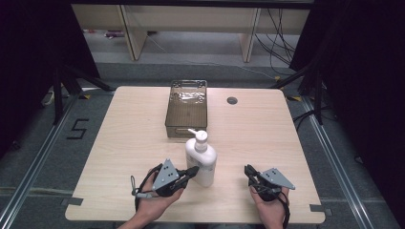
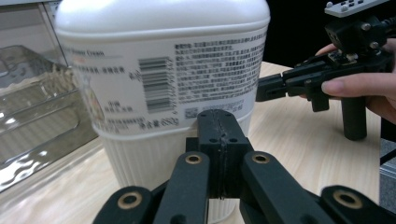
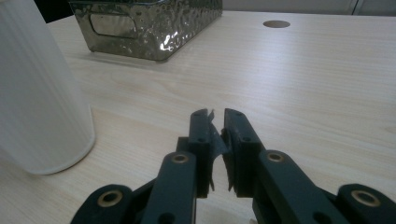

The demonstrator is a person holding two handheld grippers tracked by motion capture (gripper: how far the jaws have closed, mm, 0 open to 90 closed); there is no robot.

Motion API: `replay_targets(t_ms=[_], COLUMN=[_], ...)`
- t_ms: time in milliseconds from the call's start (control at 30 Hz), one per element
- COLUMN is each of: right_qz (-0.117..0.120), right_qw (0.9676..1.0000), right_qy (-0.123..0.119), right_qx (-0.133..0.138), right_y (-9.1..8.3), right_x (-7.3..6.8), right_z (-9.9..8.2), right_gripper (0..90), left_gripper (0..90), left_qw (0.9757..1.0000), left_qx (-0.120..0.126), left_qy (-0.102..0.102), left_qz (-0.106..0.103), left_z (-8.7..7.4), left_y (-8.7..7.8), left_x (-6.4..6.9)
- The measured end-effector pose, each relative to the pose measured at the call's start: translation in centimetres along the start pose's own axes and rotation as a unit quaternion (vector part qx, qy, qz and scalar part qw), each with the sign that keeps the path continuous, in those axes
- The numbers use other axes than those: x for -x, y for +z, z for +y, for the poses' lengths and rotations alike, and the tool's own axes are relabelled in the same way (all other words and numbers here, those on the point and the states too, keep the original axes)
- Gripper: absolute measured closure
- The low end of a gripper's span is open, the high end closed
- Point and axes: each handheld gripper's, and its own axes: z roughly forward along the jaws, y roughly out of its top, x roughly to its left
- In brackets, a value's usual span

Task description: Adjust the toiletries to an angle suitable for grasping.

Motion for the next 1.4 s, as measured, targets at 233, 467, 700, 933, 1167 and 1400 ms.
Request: replay_targets(t_ms=[233, 467, 700, 933, 1167, 1400], right_qz=[0.002, 0.003, -0.011, -0.017, -0.025, -0.014], right_qw=[1.0000, 1.0000, 0.9999, 0.9995, 0.9994, 0.9993], right_qy=[0.007, 0.003, -0.006, 0.029, 0.019, 0.029], right_qx=[-0.002, 0.001, 0.009, 0.001, 0.010, 0.019], right_y=[0.0, 0.0, 0.0, 0.0, -0.2, -0.3], right_x=[-0.1, 0.0, -0.1, -0.2, 0.1, 0.4], right_z=[0.0, 0.0, -0.1, 0.0, -0.1, -0.1], right_gripper=[81.2, 79.7, 65.2, 58.0, 54.3, 51.7], left_gripper=[89.4, 88.0, 70.2, 46.2, 31.3, 31.7], left_qw=[0.9999, 0.9998, 0.9985, 0.9949, 0.9867, 0.9853], left_qx=[0.000, 0.007, 0.030, 0.069, 0.109, 0.106], left_qy=[0.012, 0.018, 0.037, 0.017, 0.015, 0.004], left_qz=[-0.001, 0.004, 0.026, 0.071, 0.120, 0.134], left_z=[1.0, 1.6, 1.3, 1.2, 3.2, 4.8], left_y=[2.2, 2.8, 0.5, -1.9, -1.9, -0.7], left_x=[0.2, 0.5, 0.8, 0.3, 1.5, 1.3])
